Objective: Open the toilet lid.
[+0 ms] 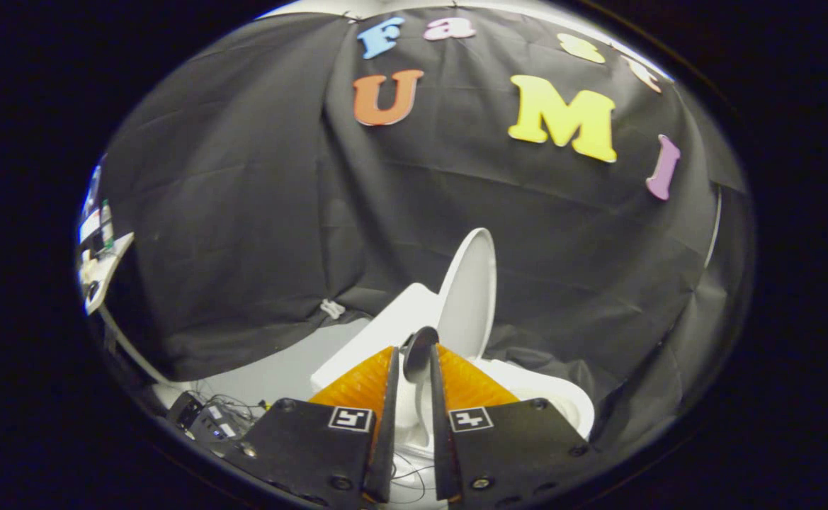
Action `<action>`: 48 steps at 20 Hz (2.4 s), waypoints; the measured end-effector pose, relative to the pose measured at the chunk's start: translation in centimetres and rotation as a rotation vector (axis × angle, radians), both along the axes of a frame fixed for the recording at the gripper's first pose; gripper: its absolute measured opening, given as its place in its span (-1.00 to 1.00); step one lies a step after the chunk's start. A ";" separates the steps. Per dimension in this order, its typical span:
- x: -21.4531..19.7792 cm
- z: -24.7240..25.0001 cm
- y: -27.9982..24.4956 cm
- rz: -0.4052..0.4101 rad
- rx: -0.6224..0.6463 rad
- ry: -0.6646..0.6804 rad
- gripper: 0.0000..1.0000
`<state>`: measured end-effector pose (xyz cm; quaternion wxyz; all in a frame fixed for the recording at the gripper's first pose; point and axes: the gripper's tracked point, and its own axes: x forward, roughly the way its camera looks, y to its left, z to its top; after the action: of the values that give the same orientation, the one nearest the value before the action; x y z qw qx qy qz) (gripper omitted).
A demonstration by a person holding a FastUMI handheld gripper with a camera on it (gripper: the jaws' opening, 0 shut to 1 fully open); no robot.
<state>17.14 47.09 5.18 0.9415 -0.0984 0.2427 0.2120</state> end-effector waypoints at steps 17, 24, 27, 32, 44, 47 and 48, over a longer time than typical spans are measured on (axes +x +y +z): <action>-4.4 2.8 -17.6 -0.153 0.217 -0.120 0.96; -7.1 2.5 -28.9 -0.240 0.288 -0.196 0.96; -8.9 2.0 -32.3 -0.243 0.308 -0.247 0.97; -11.1 -0.2 -36.4 -0.237 0.281 -0.294 0.96; -13.0 -3.9 -40.6 -0.247 0.330 -0.397 0.97; -12.8 -4.4 -41.3 -0.266 0.347 -0.434 0.97; -12.9 -4.7 -41.3 -0.272 0.356 -0.440 0.97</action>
<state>4.25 5.81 0.44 0.9936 0.0577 0.0031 0.0971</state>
